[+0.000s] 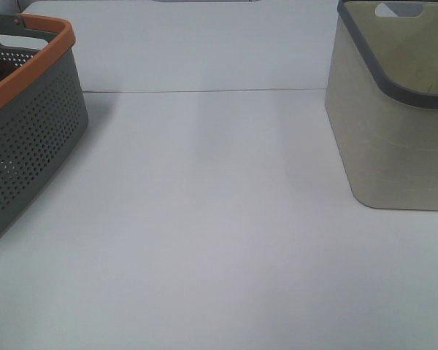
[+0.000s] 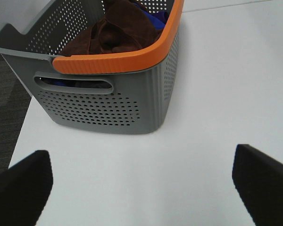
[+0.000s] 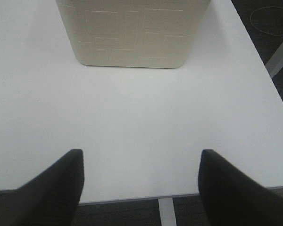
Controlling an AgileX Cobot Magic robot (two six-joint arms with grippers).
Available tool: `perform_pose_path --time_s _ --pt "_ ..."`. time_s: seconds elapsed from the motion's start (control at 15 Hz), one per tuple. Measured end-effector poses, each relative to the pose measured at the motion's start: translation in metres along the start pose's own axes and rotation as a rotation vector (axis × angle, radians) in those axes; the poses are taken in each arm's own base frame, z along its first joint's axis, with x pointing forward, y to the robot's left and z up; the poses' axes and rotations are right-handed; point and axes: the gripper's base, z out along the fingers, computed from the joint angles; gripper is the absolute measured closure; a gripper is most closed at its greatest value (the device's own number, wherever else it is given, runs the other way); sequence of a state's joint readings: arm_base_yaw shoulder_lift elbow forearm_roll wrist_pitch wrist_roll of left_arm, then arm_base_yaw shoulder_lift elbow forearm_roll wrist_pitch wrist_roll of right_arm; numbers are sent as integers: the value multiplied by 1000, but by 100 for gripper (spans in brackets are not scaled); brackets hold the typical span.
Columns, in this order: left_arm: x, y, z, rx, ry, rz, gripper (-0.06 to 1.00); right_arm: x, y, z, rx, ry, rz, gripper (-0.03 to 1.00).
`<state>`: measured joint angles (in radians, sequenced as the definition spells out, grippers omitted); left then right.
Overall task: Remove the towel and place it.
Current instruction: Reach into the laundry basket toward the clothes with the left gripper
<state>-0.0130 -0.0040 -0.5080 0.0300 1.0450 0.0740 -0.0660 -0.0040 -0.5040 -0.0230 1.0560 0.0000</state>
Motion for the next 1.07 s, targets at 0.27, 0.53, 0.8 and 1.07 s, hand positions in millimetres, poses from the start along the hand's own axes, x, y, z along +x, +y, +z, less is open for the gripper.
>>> perform_pose_path --time_s 0.27,0.53,0.8,1.07 --pt "0 0 0 -1 0 2 -5 0 0 0 0 0 0 37" --pt "0 0 0 -1 0 2 -5 0 0 0 0 0 0 37" --pt "0 0 0 -1 0 2 -5 0 0 0 0 0 0 37" --pt "0 0 0 -1 0 2 -5 0 0 0 0 0 0 37"
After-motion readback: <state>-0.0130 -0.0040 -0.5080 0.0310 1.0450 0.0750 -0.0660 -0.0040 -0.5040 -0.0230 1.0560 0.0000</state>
